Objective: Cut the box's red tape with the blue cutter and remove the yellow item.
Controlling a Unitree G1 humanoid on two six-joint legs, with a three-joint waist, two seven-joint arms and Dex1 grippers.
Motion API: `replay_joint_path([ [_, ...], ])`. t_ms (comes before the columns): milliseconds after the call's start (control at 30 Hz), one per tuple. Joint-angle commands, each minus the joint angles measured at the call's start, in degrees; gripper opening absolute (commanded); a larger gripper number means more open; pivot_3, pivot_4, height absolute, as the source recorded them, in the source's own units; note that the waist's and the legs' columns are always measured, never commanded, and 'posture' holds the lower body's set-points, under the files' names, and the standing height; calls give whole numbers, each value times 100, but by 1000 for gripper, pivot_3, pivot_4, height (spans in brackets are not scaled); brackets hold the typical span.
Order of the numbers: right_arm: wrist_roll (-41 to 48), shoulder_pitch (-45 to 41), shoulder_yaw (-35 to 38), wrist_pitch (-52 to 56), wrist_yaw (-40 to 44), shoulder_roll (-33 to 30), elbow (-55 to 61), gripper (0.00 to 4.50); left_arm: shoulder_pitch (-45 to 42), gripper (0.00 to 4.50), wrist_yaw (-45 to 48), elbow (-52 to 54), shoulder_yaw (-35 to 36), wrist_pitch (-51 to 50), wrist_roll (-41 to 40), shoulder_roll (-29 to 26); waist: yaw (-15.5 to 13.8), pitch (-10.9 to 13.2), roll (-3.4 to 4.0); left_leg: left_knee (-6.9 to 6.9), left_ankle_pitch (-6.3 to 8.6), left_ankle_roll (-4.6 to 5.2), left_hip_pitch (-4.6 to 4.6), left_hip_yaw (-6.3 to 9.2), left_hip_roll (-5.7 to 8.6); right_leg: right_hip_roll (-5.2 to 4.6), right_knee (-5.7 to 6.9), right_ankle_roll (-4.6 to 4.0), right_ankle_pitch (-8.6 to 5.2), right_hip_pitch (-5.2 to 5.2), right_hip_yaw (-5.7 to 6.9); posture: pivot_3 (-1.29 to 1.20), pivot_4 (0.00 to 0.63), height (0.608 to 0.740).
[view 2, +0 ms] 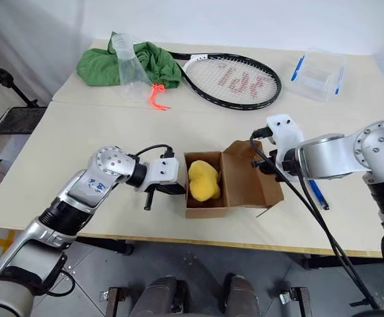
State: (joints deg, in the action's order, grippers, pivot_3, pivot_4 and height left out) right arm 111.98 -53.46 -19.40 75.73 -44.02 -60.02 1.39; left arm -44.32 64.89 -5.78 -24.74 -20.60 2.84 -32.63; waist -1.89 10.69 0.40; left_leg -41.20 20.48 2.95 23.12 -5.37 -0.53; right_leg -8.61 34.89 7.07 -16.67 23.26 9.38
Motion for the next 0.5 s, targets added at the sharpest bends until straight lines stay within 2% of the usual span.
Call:
replay_joint_path([
  [33,102,153,-12,-96,13,31,149,50,-35,0,-173,-170,28,123,121,123,-1,0,0,0,0,0,-1,-1,0,0,2,1,0,0,-2,0,150,740],
  [200,-344,428,90,-149,277,143,330,50,15,0,-148,-158,89,42,107,160,8,0,0,0,0,0,-1,-3,-1,0,2,1,0,2,-4,0,150,740],
  [333,-2352,828,411,-685,1757,316,1140,50,77,0,-200,-141,201,-21,71,157,4,0,0,1,0,0,1,-8,0,1,5,1,0,8,-8,0,150,740],
  [400,-2608,1108,596,-666,2276,336,1246,470,82,0,-233,-98,362,-392,-110,240,0,0,0,1,0,1,4,-13,1,0,8,3,1,14,-12,0,150,740],
  [500,-3091,1276,799,-566,2741,345,1305,1367,68,618,-230,-40,462,-702,-183,248,14,0,0,0,0,1,4,-13,1,2,10,3,2,14,-12,0,150,740],
])
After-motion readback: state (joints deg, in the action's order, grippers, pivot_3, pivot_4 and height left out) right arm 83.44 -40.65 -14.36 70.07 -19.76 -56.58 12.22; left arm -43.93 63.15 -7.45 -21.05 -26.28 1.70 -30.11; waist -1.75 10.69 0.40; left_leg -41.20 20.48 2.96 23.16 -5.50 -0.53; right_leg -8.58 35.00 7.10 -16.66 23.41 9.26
